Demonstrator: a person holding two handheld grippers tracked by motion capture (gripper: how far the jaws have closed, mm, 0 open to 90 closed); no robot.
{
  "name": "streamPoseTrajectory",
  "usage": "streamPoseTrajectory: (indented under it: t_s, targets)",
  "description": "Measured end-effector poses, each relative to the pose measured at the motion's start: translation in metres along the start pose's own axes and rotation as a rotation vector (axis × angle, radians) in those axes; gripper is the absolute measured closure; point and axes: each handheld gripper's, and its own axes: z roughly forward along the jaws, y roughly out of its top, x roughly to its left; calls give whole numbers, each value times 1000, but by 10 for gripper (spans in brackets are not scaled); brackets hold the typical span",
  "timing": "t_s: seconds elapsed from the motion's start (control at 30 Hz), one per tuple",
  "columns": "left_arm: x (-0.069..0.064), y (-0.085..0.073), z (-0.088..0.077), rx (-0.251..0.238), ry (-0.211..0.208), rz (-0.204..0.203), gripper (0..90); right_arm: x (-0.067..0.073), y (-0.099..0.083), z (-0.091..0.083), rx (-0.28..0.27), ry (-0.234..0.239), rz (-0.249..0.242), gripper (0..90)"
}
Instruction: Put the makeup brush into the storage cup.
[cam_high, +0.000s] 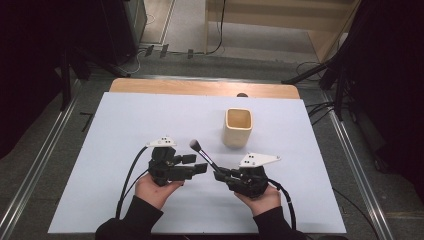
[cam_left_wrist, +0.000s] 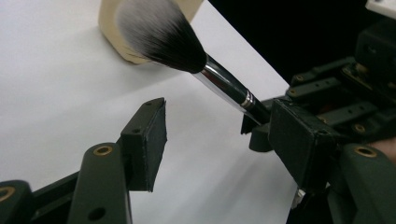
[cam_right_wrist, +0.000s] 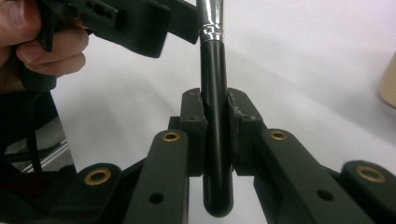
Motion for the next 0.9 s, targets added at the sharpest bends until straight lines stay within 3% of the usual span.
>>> streamPoseTrajectory:
  t_s: [0.1,0.23,0.57,0.7,0.9]
  targets:
    - [2,1,0,-33,-29,-38,388,2,-1,1,-8,-1,0,794]
    - [3,0,1,-47,-34,-62,398,4,-2,3,-17,-6,2,793]
    - [6,1,5,-60,-60,-97,482,8,-3,7,-31,-6,-5,793]
    - [13,0,5,-81,-110,-165,529,9,-4,7,-39,-7,-12,793]
    - [15,0,5,-85,-122,-177,578,10,-4,7,-40,-16,-17,793]
